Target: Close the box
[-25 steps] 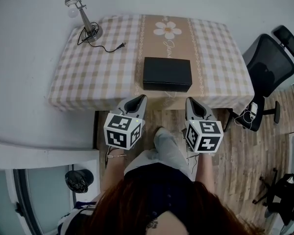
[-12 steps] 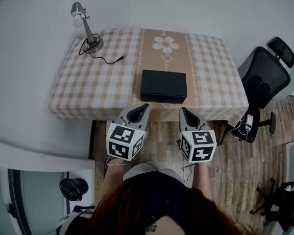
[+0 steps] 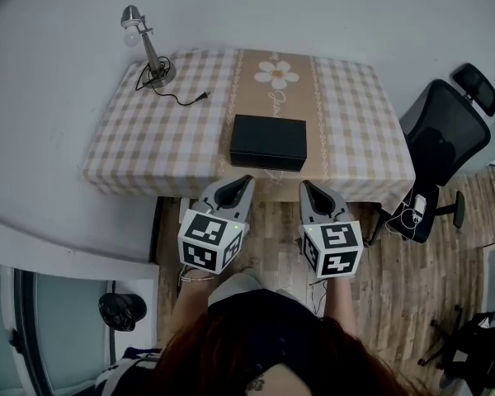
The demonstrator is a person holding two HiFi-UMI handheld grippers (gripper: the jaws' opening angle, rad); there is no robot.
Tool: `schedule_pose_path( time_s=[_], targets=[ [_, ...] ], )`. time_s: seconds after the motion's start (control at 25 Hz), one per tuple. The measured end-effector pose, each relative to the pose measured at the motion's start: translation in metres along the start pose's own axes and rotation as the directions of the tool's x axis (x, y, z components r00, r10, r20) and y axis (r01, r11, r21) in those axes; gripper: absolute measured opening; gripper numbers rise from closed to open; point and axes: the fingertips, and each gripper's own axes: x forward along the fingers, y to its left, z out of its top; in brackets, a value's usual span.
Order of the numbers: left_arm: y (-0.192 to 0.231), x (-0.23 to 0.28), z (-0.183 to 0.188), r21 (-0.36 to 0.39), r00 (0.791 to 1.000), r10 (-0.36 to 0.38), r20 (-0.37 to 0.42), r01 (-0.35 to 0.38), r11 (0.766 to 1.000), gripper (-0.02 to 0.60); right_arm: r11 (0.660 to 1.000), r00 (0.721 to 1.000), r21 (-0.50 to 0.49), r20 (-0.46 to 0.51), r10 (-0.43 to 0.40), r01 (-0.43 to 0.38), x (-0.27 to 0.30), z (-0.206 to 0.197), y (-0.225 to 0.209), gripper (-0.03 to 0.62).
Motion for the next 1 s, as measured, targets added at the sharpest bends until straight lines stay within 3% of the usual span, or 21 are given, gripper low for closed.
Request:
schedule_pose_path(
  time_s=[0.32,1.0],
  targets=[
    [-0.024,-0.021,0.009,0.019,1.0,0.016,0.008,-0.016,1.0,0.029,0.999,0.998,0.017,0.048,0.03,-0.031,-0.029,0.013,0.011,0.017],
    [-0.073,-0.053,-0.008,0.035,0.999,0.037,-0.008,-0.037,0.999,0.029,0.996,0.993,0.018,0.085,0.087,-0.088,-0.08,0.001,0.025,0.017]
  ],
)
